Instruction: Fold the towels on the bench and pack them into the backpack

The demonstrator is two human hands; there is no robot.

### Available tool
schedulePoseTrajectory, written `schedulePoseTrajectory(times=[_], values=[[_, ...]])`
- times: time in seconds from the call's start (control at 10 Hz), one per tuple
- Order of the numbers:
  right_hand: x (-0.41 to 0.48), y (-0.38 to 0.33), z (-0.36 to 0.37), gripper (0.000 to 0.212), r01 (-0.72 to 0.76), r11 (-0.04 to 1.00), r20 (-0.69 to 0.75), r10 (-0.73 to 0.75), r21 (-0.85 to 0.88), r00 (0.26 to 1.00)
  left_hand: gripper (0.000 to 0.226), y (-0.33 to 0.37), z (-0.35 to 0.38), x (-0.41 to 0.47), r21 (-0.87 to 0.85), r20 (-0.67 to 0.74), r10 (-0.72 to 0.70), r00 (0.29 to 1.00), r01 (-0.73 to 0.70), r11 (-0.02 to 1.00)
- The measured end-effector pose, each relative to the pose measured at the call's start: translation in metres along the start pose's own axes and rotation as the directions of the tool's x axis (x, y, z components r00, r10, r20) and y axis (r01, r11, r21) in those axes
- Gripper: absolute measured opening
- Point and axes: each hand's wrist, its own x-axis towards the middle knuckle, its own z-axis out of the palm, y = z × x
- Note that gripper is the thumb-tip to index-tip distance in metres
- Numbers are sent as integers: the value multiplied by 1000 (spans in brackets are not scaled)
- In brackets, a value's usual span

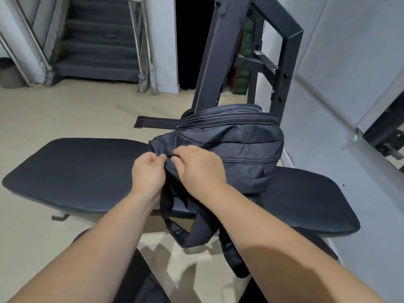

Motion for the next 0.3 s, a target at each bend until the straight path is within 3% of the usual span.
schedulePoseTrajectory(times=[0.1,0.3], values=[[2,-9,-14,28,29,998,2,-29,64,1000,30,-4,-11,25,49,-59,19,998,-16,999],[5,7,-37,25,-83,993,20,81,83,997,29,-5,-27,27,352,-57,76,995,-51,935]])
